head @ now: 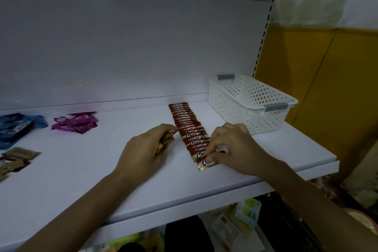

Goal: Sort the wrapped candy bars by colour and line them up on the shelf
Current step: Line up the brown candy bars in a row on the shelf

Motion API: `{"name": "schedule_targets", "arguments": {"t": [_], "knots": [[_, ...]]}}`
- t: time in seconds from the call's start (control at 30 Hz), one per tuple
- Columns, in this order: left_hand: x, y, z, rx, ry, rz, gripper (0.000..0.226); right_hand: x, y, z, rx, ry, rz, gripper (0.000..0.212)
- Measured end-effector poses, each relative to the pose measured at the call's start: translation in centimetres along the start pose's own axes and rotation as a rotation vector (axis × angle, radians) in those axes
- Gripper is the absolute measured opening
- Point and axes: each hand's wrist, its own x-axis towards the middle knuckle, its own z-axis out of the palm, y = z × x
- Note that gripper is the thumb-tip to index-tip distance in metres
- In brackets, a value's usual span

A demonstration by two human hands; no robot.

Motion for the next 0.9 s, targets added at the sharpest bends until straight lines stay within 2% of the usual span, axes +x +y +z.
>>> {"name": "schedule_targets", "arguments": {"t": [0.63,0.8,0.9], "knots": [[0.0,-0.5,0.3,-0.011,0.031,0.03,0.037,0.6,0.0,0.6,0.0,0.001,0.009,0.008],[0.1,-0.9,0.4,-0.095,0.072,-0.005,0.035,0.5,0.0,0.6,0.007,0.004,0.011,0.008],[0.4,-1.1,0.2,-0.332,0.063,-0.127,0.026,0.6,-0.3,0.7,0.076,0.083,0.018,0.008]]}}
